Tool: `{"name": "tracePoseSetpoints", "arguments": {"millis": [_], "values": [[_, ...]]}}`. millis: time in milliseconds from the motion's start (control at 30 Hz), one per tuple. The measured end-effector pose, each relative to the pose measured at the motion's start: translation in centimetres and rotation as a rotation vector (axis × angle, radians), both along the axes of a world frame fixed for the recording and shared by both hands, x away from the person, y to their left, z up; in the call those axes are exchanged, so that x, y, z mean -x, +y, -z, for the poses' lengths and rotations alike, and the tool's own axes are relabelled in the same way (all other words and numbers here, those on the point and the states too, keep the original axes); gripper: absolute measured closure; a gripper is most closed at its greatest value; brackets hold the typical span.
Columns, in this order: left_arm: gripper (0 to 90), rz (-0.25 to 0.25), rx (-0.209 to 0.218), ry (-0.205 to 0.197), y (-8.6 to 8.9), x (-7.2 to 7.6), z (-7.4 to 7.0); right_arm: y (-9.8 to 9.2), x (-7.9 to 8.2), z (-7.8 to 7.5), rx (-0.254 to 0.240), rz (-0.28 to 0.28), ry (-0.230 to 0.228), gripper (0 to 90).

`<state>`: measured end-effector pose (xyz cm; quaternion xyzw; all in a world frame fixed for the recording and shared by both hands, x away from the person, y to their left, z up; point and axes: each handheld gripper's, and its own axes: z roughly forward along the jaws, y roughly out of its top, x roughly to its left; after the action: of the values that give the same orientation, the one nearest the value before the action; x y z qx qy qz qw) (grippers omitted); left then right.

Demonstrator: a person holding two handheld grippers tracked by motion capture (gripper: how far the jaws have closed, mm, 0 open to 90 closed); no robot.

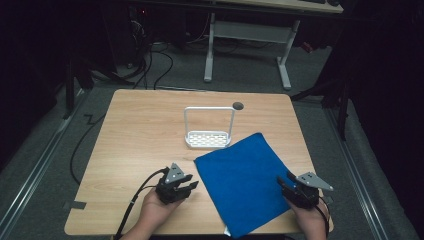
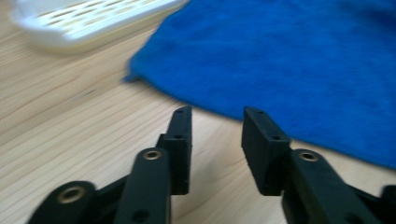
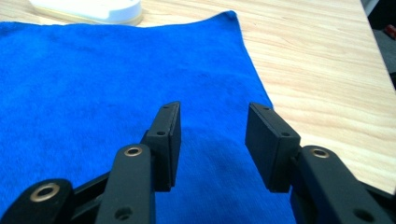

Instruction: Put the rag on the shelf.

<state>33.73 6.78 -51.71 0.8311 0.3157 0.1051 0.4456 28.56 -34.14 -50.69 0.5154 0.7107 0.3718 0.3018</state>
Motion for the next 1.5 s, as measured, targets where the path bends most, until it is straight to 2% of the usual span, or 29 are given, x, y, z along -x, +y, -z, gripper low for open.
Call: {"name": "tracePoseSetpoints", "arguments": {"millis": [33,67,133,167,200,267,400,500,600,833,1000,1133,1233,1267,1300,1400,1500], "values": [[68.6,0.046,-0.006,-0.004,-1.3,0.4,-0.1,-0.2,0.2,0.0,0.001,0.003,-0.004,58.1],[71.1,0.046,-0.006,-0.004,-1.3,0.4,-0.1,-0.2,0.2,0.0,0.001,0.003,-0.004,58.1],[73.4,0.095,0.002,0.012,-2.7,0.6,-0.1,-0.7,0.8,-0.1,0.003,0.015,-0.011,60.7],[78.0,0.119,-0.009,0.016,-3.4,0.8,0.0,-1.2,1.5,-0.2,-0.012,0.025,-0.014,63.1],[80.4,0.168,-0.041,0.018,-4.9,1.1,0.2,-1.5,1.8,-0.3,-0.017,0.031,-0.016,63.7],[85.3,0.214,-0.056,0.032,-6.1,1.3,0.4,-2.0,2.4,-0.3,-0.025,0.040,-0.011,65.2],[90.0,0.281,-0.083,0.050,-7.9,1.6,0.9,-2.6,3.3,-0.2,-0.029,0.049,-0.005,66.0],[90.0,0.304,-0.087,0.064,-8.4,1.6,1.2,-2.8,3.8,-0.2,-0.029,0.054,-0.003,66.0],[90.0,0.308,-0.077,0.083,-8.4,1.4,1.2,-2.9,3.9,-0.3,-0.028,0.052,-0.007,66.0],[90.0,0.311,-0.063,0.094,-7.7,1.4,1.3,-2.3,3.3,-0.3,-0.028,0.029,-0.004,66.1],[90.0,0.293,-0.046,0.117,-6.5,1.3,1.4,-1.5,2.6,-0.4,-0.024,0.000,-0.004,66.1],[90.0,0.268,-0.038,0.133,-5.1,1.3,1.4,-0.6,1.6,-0.5,-0.019,-0.036,-0.005,66.3],[90.0,0.240,-0.028,0.154,-3.5,1.4,1.5,0.4,0.4,-0.6,-0.024,-0.072,0.001,66.9],[90.0,0.240,-0.028,0.154,-3.5,1.4,1.5,0.7,0.1,-0.6,-0.023,-0.083,0.003,67.2],[90.0,0.220,-0.022,0.162,-2.5,1.4,1.5,1.0,-0.2,-0.7,-0.024,-0.094,0.001,67.3],[90.0,0.198,-0.019,0.172,-1.5,1.3,1.5,1.6,-0.8,-0.7,-0.023,-0.117,0.002,67.7],[90.0,0.157,-0.020,0.191,0.3,1.3,1.4,2.7,-1.9,-0.6,-0.024,-0.158,0.010,68.3]]}}
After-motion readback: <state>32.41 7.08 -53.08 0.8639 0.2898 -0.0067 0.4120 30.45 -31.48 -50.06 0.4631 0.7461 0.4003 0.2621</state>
